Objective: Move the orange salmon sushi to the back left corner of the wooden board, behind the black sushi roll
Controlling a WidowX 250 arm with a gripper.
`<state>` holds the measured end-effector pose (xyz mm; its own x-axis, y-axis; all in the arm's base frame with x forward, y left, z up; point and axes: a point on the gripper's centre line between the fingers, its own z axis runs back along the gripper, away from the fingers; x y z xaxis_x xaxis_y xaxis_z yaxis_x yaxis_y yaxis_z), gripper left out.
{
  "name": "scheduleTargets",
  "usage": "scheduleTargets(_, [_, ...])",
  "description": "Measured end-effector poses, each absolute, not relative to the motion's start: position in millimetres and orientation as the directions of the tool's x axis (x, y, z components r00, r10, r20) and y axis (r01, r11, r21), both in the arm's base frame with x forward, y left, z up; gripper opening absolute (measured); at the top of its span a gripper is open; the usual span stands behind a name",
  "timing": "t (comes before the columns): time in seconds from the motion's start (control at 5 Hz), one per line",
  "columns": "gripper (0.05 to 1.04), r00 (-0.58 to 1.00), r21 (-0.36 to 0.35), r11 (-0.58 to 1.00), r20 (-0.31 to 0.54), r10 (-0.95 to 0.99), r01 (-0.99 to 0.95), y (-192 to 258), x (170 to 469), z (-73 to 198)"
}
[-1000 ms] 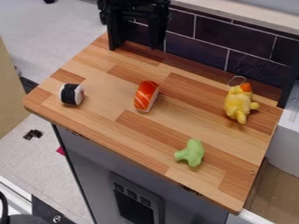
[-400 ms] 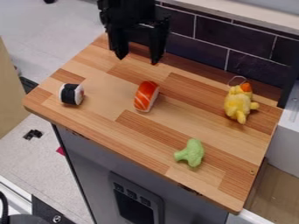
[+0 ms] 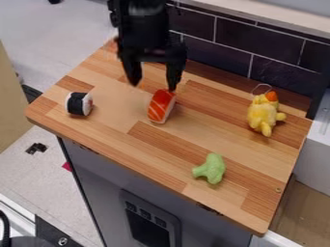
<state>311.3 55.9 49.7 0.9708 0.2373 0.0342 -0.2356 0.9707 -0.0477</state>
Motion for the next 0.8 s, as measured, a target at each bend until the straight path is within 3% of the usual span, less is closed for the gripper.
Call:
scheduleTargets(0.4, [1.001,0.963,-0.019,0.970,0.120,0.243,-0.242,57,307,26])
scheduleTargets(0.8, [1.001,0.962,0.020,0.971,0.147,0.231,-0.236,59,314,1])
